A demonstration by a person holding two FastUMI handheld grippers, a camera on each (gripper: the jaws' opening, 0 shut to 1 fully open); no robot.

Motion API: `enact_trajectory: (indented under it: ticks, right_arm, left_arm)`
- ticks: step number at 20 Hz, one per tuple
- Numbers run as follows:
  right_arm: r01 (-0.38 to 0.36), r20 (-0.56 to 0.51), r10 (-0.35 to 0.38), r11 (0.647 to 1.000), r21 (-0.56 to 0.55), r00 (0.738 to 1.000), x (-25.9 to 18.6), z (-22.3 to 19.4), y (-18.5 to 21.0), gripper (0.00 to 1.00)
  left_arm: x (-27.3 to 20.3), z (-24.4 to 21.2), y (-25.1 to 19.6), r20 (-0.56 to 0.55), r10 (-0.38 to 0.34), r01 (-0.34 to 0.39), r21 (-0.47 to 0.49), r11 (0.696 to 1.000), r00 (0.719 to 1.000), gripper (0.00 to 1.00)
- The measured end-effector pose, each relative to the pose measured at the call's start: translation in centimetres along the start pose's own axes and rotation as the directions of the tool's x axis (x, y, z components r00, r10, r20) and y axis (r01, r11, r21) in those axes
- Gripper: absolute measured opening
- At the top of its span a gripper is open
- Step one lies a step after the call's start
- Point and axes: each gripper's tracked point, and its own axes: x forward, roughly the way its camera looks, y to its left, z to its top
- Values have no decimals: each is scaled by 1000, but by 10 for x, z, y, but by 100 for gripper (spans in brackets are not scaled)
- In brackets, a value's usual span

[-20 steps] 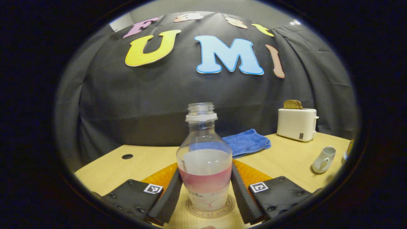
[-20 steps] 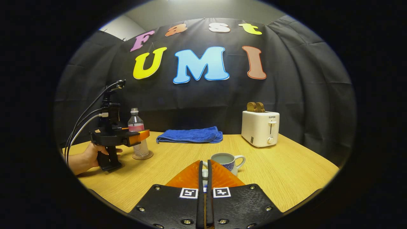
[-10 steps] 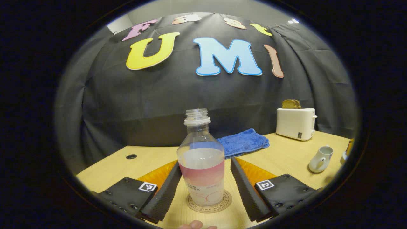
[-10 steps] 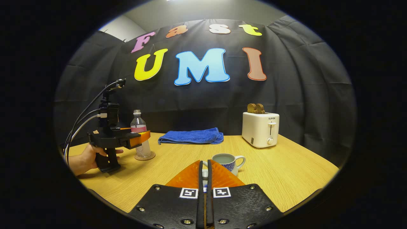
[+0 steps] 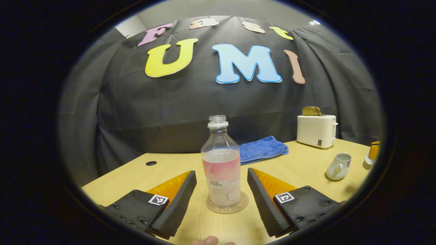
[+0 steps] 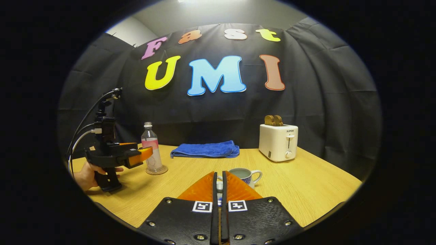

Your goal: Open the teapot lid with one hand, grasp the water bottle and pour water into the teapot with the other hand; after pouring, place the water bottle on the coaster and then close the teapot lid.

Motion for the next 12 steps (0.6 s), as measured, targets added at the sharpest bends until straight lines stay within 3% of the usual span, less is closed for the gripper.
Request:
enact_trajectory:
  ticks: [6, 12]
  right_arm:
    - [97, 81, -91, 992, -84, 993, 45, 26, -26, 3]
    - [142, 35, -140, 988, -64, 989, 87, 11, -37, 3]
  left_arm:
    - [-48, 8, -6, 37, -20, 20, 8, 1000, 999, 100]
    - [-74, 16, -23, 73, -68, 70, -12, 998, 995, 100]
